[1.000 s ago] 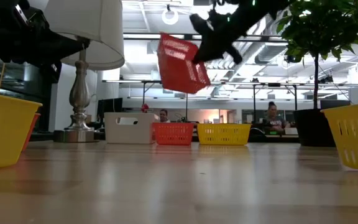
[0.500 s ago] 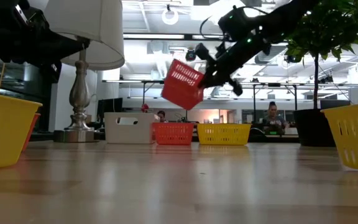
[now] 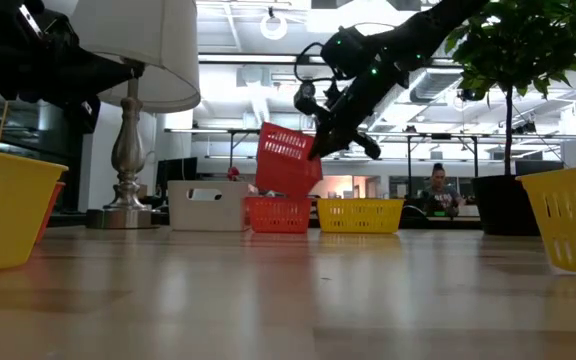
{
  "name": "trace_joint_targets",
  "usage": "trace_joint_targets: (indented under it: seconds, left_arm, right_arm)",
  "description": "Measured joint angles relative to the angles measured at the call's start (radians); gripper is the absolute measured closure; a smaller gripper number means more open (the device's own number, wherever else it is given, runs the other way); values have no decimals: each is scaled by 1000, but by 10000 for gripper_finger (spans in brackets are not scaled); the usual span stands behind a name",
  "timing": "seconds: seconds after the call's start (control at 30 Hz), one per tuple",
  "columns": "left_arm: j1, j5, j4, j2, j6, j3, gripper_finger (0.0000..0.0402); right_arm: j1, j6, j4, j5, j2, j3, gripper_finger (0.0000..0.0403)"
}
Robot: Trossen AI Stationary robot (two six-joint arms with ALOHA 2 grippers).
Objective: Stack baskets by color
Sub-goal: Stack the bottom right orange bin on the top orange bin
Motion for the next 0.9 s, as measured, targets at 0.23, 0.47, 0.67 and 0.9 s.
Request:
trace_joint_targets:
  seconds: [0.23, 0.47, 0.67, 0.9]
  left_arm:
    - [0, 7, -2, 0, -22, 0, 401]
    - [0, -10, -2, 0, -23, 0, 401]
    - [0, -13, -2, 0, -23, 0, 401]
    - [0, -15, -2, 0, -23, 0, 401]
  right_arm:
    - [5, 26, -33, 15, 0, 1, 403]
    - [22, 63, -29, 21, 0, 1, 403]
    - [22, 47, -29, 26, 0, 1, 402]
    - [24, 25, -30, 26, 0, 1, 357]
